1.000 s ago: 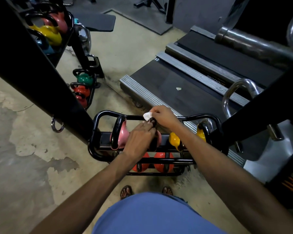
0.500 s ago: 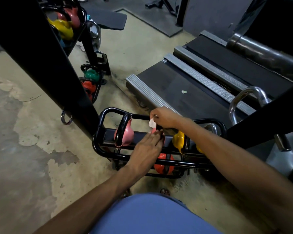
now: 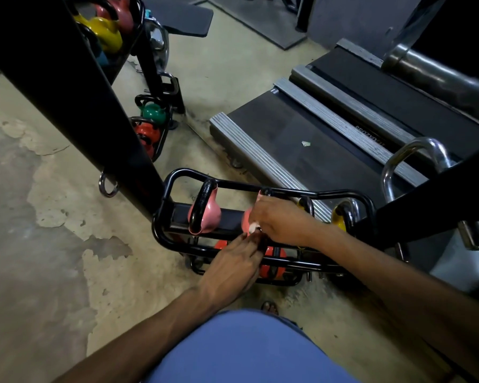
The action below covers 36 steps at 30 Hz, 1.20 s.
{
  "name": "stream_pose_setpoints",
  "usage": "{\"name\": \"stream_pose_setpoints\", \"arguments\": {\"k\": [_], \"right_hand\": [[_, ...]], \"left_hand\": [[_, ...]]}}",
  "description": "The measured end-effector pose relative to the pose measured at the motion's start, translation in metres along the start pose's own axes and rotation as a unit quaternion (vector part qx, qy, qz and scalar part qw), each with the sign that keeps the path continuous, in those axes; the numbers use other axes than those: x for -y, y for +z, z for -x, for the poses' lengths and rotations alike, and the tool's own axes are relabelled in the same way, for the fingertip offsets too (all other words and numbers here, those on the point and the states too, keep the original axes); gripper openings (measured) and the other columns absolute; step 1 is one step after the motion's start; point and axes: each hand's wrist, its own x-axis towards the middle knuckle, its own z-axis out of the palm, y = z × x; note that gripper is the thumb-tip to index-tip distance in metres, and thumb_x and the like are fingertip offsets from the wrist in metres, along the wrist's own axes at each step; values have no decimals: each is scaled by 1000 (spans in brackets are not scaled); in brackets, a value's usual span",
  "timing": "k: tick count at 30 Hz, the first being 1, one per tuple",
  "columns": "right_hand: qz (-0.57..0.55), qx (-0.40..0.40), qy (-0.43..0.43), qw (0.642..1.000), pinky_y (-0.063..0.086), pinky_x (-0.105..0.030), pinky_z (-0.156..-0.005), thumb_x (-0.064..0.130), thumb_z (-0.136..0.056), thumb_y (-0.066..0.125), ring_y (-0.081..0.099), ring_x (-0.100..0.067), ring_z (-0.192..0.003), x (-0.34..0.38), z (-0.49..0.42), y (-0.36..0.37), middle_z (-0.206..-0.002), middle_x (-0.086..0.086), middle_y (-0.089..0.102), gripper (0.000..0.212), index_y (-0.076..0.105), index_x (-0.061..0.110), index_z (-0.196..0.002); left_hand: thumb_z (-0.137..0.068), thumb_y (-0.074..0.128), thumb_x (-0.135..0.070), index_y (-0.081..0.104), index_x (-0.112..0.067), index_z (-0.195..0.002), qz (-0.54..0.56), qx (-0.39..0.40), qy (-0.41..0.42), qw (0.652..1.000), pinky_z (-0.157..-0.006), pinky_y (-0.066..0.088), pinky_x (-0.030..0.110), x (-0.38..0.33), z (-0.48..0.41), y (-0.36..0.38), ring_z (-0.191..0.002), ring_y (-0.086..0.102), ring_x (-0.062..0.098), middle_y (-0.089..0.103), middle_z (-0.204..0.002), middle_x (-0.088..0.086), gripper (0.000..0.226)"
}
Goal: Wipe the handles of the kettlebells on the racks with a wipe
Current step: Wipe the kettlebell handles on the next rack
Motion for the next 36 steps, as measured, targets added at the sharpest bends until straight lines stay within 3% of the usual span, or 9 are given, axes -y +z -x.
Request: {"name": "stream_pose_setpoints", "arguments": {"k": [3, 9, 13, 17, 21, 24, 27, 33, 36], "right_hand": [[27, -41, 15, 999, 29, -44, -122, 13, -86, 56, 60, -15, -114, -7, -1, -6, -110, 4, 69, 29, 72, 23, -109], [68, 49, -30, 996, 41, -40, -109, 18, -86, 54, 61, -15, -93, 17, -11, -2, -97, 5, 67, 22, 70, 25, -100], [78, -50, 29, 995, 45, -39, -106, 14, -87, 60, 64, -19, -100, 2, -16, -12, -100, 4, 67, 22, 71, 23, -104], [63, -51, -18, 997, 48, -37, -106, 7, -85, 64, 64, -20, -109, 19, 3, 8, -109, 0, 70, 27, 74, 20, -106], [-41, -217, 75, 972, 57, -29, -88, 2, -86, 66, 61, -17, -112, 21, 18, 25, -125, -2, 61, 25, 71, 16, -107], [-169, -357, 199, 897, 47, -10, -85, 1, -88, 64, 57, -10, -107, 32, 9, 32, -125, -3, 55, 27, 67, 11, -114], [-279, -406, 327, 806, 43, -7, -80, 9, -87, 70, 59, -5, -101, 36, 1, 33, -117, 3, 59, 30, 64, 19, -114], [-602, -327, 440, 580, 59, -32, -65, 18, -93, 73, 74, -18, -82, 23, -12, 35, -95, -7, 75, 11, 71, 16, -103], [-659, -311, 468, 500, 49, -24, -48, 6, -95, 65, 59, -6, -44, 13, -14, 29, -63, -1, 66, 10, 65, 9, -86]], "left_hand": [[-93, 55, -24, 60, -6, -134, 6, 9, -18, 1000, -122, 28, 39, 0, 3, 5, -140, 45, 23, 47, -151, 15, 45], [-89, 59, -26, 69, -10, -103, -20, 43, -24, 999, -118, 35, 41, -8, 1, 3, -115, 60, 28, 64, -117, 14, 24], [-91, 57, -25, 64, -5, -125, 7, 25, -41, 999, -118, 35, 42, -5, 2, 7, -138, 46, 26, 45, -151, 18, 40], [-92, 50, -29, 66, -13, -117, 54, 24, -41, 997, -111, 40, 34, -3, 4, -5, -120, 55, 23, 60, -127, 8, 33], [-97, 56, -28, 70, -20, -117, 127, -71, -82, 986, -98, 47, 25, 8, 5, -28, -106, 62, 12, 67, -122, -3, 26], [-95, 66, -29, 59, -25, -135, 201, -88, -142, 965, -99, 46, 18, 29, -15, -44, -116, 57, 2, 60, -137, -10, 41], [-80, 80, -45, 34, -24, -154, 221, 34, -192, 956, -117, 36, 34, 60, -54, -41, -142, 39, 11, 39, -158, -4, 90], [-65, 92, -40, 9, -23, -160, 235, 166, -144, 947, -116, 32, 32, 83, -101, -30, -148, 29, 19, 24, -165, 1, 128], [-58, 94, -47, 10, -26, -160, 222, 162, -131, 953, -107, 36, 28, 87, -104, -31, -142, 39, 18, 41, -156, -2, 134]]}}
